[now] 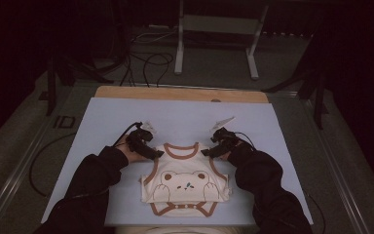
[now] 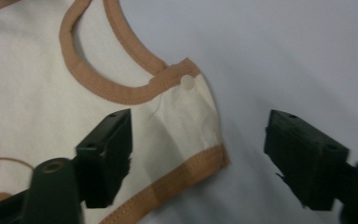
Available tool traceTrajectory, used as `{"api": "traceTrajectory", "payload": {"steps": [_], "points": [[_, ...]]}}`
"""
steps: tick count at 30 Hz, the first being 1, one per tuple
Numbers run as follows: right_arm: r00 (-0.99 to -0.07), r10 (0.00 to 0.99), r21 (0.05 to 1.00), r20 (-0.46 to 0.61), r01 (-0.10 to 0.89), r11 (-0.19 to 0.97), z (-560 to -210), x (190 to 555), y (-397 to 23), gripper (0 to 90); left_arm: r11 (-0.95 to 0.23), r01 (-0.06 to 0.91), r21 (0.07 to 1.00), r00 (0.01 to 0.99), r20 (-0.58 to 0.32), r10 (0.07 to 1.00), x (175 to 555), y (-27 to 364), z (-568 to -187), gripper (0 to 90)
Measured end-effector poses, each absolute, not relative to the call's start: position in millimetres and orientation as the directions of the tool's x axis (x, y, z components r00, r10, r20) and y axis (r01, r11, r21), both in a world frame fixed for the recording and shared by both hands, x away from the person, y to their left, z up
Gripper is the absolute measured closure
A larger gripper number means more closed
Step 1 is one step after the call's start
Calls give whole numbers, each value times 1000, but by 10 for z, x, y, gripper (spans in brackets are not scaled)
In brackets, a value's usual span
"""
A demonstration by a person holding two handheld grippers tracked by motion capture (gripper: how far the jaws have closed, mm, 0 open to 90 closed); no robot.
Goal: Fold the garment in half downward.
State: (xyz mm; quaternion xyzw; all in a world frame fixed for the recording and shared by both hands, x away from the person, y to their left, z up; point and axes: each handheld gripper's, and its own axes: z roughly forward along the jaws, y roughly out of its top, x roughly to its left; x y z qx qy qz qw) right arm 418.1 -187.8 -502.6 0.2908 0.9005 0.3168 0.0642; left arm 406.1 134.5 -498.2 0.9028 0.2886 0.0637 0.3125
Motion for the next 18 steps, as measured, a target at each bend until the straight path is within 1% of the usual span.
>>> {"api": "traceTrajectory", "payload": {"steps": [1,2,3,4,6,7,9,13,14,16,18], "points": [[-823,565,608,69,483,630,-5026,4181,-1878,251,-638,481,601,825,-65,561,4061,1345,-4982,221],[-819,570,602,65,488,632,-5035,4186,-1872,272,-645,469,603,829,-50,557,4055,1339,-4985,221],[-817,573,597,57,488,636,-5046,4186,-1859,292,-644,462,610,834,-52,549,4049,1342,-4986,286],[-815,578,592,53,491,639,-5052,4189,-1853,308,-645,462,609,836,-54,547,4048,1339,-4992,326],[-816,576,586,52,492,644,-5067,4183,-1840,326,-649,461,605,839,-60,540,4042,1324,-5008,363],[-818,573,582,44,488,651,-5074,4184,-1837,338,-657,459,598,841,-53,539,4044,1317,-5017,364],[-821,570,568,36,486,665,-5087,4175,-1823,339,-657,466,592,837,-55,545,4048,1305,-5036,393],[-823,568,561,22,480,674,-5109,4162,-1810,340,-669,467,579,838,-48,544,4057,1275,-5079,411],[-821,570,554,23,485,676,-5102,4152,-1801,350,-679,465,568,840,-40,542,4060,1264,-5097,435],[-830,558,554,14,471,686,-5100,4147,-1798,380,-677,466,569,836,-33,548,4053,1251,-5096,444],[-839,544,551,7,457,698,-5091,4134,-1790,417,-680,464,568,839,-35,543,4047,1235,-5091,488]]}}
